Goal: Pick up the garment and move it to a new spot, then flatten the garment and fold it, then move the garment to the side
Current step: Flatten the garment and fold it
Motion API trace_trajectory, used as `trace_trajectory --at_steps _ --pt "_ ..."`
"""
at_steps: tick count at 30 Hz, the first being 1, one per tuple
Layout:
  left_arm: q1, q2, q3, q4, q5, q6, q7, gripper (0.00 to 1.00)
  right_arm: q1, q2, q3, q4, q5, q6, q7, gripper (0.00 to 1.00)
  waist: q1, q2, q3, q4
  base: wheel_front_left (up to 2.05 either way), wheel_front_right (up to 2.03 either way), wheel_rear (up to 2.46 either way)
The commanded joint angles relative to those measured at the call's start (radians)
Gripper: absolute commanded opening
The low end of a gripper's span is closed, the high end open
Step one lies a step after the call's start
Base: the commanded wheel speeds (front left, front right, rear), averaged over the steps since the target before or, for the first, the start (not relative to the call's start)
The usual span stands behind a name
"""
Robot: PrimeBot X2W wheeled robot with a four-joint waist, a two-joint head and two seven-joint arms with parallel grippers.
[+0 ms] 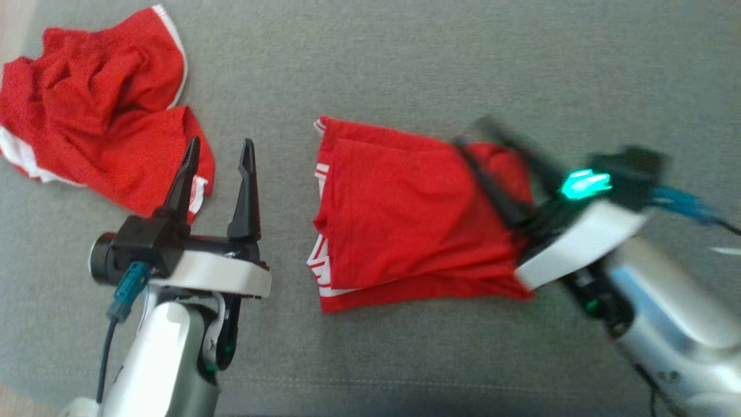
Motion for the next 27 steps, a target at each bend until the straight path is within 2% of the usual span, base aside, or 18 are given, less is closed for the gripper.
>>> trace_trajectory --at_steps 1,6,11,17,27 --pt "-0.009 0.026 0.048 -0.044 0.010 0.006 -0.012 1.00 0.084 0.029 -0.123 -0.014 -0.076 -0.001 -0.037 1.00 0.0000 0.0000 -0.018 -0.022 0.00 0.00 0.00" --pt "0.013 0.040 0.067 -0.060 0.012 0.015 -0.012 1.00 0.235 0.136 -0.456 -0.049 -0.277 -0.001 -0.052 1.00 0.0000 0.0000 -0.040 -0.047 0.00 0.00 0.00" --pt "0.033 0.056 0.086 -0.069 0.017 0.025 -0.012 1.00 0.342 0.233 -0.664 -0.115 -0.425 -0.001 -0.022 1.00 0.0000 0.0000 -0.062 -0.066 0.00 0.00 0.00" --pt "0.059 0.065 0.090 -0.064 0.016 0.024 -0.012 1.00 0.415 0.289 -0.735 -0.164 -0.481 -0.001 0.017 1.00 0.0000 0.0000 -0.090 -0.077 0.00 0.00 0.00" --pt "0.127 0.075 0.082 -0.042 0.017 0.022 -0.012 1.00 0.514 0.332 -0.761 -0.185 -0.498 -0.001 0.071 1.00 0.0000 0.0000 -0.169 -0.080 0.00 0.00 0.00"
